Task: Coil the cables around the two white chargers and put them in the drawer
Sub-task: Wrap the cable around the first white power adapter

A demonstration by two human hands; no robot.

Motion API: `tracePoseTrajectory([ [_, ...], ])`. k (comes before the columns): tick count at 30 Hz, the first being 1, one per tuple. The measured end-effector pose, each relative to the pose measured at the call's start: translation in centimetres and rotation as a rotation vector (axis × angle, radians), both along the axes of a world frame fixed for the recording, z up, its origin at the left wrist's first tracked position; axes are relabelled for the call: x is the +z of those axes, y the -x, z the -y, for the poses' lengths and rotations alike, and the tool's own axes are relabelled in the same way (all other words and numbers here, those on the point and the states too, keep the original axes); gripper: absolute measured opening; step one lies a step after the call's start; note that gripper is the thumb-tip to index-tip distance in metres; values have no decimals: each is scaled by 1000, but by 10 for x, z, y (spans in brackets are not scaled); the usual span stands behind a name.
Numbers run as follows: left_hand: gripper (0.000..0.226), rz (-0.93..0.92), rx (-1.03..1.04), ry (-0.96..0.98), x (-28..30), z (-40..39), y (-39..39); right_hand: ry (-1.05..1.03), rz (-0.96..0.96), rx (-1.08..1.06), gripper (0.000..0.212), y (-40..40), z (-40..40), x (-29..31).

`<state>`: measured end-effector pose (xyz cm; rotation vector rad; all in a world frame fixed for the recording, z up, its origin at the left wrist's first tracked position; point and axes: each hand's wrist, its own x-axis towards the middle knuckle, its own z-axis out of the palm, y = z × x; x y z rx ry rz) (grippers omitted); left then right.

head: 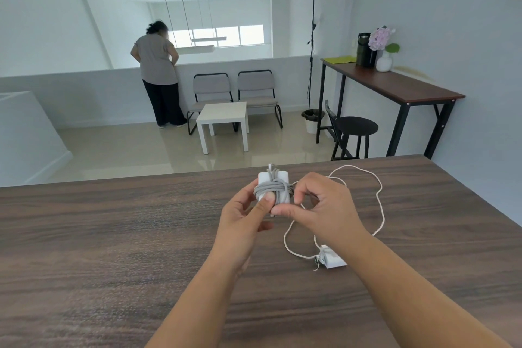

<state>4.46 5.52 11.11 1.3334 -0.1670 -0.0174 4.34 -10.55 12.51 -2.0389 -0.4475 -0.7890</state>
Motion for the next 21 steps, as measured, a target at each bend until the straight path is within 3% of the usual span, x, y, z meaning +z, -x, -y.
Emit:
tracePoseTrajectory([
  [4,39,-73,-152,114,-3,-1,0,-76,-90,28,43,1,3,-4],
  [8,44,-106,-144,356,0,-2,-5,-202,-235,30,46,6,6,-11],
  [10,44,-102,-126,389,2,-5,-9,-215,-320,53,43,9,6,-14],
  [16,40,-94,-169,274,-3,-14,-13,232,-513,-17,6,5,21,5],
  [21,38,-104,-245,308,-6,-18,-9,284,-500,17,10,3,34,13],
])
